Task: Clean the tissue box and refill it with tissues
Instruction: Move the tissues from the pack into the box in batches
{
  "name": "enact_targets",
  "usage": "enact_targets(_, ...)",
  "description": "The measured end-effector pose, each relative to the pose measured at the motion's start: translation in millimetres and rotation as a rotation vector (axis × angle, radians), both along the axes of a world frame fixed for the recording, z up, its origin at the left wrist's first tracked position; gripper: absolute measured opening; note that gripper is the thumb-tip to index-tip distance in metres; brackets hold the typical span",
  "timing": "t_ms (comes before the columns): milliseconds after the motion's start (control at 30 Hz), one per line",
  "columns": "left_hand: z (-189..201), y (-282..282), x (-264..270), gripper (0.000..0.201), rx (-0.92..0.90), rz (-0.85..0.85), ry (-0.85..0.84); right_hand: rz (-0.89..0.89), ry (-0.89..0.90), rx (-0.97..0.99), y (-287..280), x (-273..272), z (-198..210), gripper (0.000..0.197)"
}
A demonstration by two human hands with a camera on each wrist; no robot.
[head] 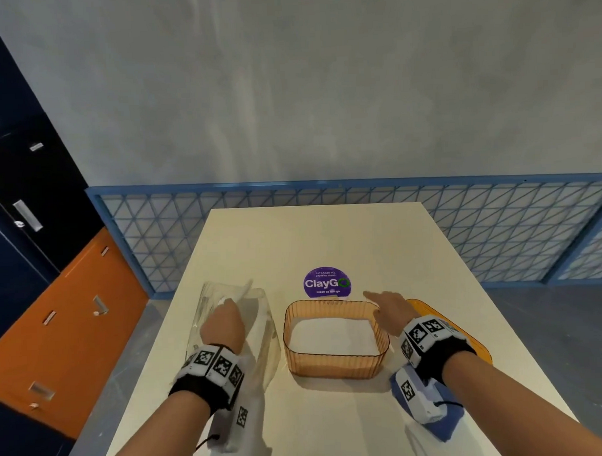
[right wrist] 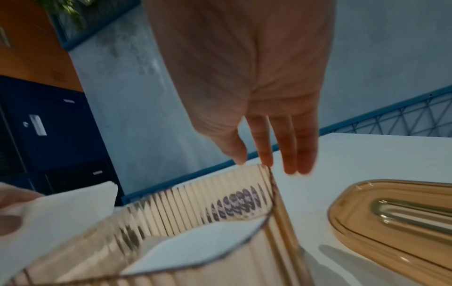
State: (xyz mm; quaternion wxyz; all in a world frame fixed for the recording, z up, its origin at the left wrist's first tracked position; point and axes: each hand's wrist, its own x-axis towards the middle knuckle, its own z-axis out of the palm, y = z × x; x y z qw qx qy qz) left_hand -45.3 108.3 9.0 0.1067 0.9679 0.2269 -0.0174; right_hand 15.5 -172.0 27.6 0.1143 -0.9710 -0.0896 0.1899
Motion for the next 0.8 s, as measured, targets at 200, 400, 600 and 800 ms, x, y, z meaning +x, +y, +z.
enact_targets(200, 48.0, -7.0, -26.0, 0.034, -0.102, -0.139, -0.576, -0.187, 0.093, 0.775, 41.0, -2.5, 38.5, 0.043)
enact_targets(400, 31.7, -30.7, -36.1, 0.036, -0.11, -0.523, -0.766, -0.234, 0.563, 1.195, 72.2, -15.3, 81.9, 0.047)
enact_targets(600, 15.0, -41.8, -38.2, 0.047, -0.293, -0.659, -0.729, -0.118, 0.308, 1.101, 62.4, -15.0, 89.8, 0.027)
enact_targets(800, 24.6, -49.7, -35.9, 0.086, -1.124, -0.181, -0.636, 0.069, 0.034, 0.973, 40.4, -19.2, 107.4, 0.021)
